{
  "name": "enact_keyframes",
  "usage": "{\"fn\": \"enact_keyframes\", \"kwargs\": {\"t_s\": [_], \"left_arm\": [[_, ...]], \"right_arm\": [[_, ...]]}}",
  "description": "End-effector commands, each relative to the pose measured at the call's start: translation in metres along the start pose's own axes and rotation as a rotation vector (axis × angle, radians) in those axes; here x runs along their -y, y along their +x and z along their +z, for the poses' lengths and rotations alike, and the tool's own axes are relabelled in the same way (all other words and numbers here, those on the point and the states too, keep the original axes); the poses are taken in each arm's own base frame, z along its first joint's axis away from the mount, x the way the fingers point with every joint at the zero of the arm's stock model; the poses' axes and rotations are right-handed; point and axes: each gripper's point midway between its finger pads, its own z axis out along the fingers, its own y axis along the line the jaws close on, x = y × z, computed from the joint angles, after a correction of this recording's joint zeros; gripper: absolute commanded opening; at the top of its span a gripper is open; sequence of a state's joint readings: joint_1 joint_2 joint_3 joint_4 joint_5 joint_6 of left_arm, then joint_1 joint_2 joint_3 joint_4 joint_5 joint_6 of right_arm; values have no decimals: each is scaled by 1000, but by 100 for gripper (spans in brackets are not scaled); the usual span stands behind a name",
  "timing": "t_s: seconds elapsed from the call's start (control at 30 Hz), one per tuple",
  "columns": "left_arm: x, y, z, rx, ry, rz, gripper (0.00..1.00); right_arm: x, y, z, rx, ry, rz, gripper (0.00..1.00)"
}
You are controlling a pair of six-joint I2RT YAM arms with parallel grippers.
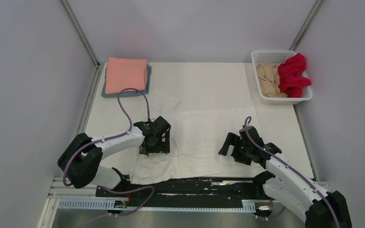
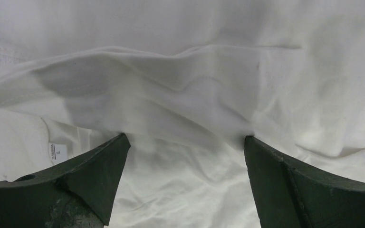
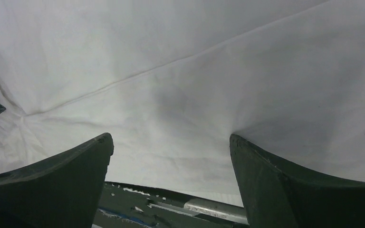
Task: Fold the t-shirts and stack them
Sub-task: Fold the flattened tshirt in 1/3 of the way
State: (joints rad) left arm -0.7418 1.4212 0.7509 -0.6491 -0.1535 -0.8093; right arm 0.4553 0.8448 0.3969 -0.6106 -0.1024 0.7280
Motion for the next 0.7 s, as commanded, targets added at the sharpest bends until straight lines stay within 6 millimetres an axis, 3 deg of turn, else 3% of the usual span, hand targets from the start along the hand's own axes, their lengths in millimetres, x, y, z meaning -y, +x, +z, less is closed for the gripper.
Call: {"fn": "enact_keyframes", "kwargs": {"t_s": [0.0, 0.2, 0.43, 0.67], "left_arm": [[-37, 37, -2, -84, -154, -93, 100], [-35, 19, 1, 4, -143, -59, 100], [-5, -32, 10, 109, -96, -9, 100], [-8, -54, 26, 74, -113, -15, 100]], "right_arm": [[30, 38, -9, -106, 138, 110, 100], [31, 36, -18, -67, 161, 120, 100], [28, 33, -15, -47, 141, 117, 100], [25, 32, -14, -32, 120, 120, 100]]}}
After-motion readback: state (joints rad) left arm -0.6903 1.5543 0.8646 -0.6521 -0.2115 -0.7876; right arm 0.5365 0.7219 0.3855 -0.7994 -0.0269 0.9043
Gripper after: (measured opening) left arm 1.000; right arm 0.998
